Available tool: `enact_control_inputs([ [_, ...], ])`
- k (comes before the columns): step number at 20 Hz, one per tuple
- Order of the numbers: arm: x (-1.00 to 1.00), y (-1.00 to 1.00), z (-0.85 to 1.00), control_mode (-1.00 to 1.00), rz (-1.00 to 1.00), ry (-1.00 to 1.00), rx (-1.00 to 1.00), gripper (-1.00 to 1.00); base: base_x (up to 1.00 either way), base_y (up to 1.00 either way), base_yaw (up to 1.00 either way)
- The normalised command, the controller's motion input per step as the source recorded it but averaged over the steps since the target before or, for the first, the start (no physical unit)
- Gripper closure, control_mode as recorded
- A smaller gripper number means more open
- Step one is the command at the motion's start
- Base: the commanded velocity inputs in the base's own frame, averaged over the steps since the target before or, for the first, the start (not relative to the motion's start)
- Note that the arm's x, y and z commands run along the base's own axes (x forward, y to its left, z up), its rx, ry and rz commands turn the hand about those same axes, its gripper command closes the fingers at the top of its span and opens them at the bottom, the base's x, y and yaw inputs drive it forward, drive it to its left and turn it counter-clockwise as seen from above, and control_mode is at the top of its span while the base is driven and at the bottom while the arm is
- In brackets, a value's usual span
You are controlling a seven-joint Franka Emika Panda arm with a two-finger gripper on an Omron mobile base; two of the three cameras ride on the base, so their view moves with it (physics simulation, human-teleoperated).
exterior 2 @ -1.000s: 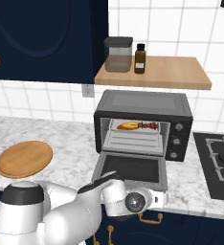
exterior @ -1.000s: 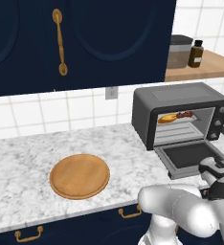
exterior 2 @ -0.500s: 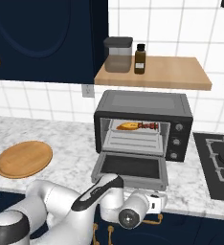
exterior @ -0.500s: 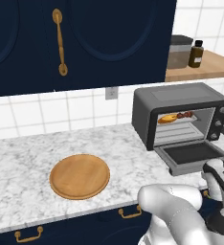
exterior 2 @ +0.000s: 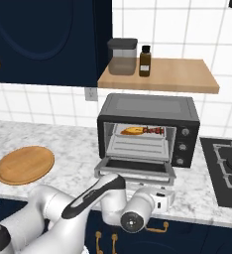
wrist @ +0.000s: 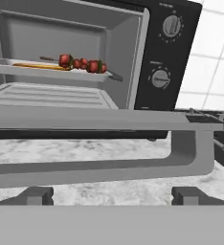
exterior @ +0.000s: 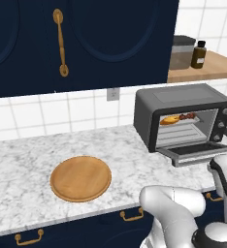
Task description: Pick up the kebab skewer and baguette bread, and place them inside the toaster oven. Close the toaster oven door and start by setting the timer.
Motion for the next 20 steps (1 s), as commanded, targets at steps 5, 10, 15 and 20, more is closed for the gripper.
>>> enact_control_inputs([
  [5,0.15,0.0,0.54,-1.0,0.0,-0.08,0.02,-1.0,0.0,0.0,0.0],
  [10,0.27,0.0,0.6,-1.0,0.0,-0.07,0.03,-1.0,0.0,0.0,0.0],
  [15,0.28,0.0,0.49,-1.0,0.0,-0.05,0.02,-1.0,0.0,0.0,0.0],
  [20,0.22,0.0,0.25,-1.0,0.0,-0.02,0.0,-1.0,0.0,0.0,0.0],
])
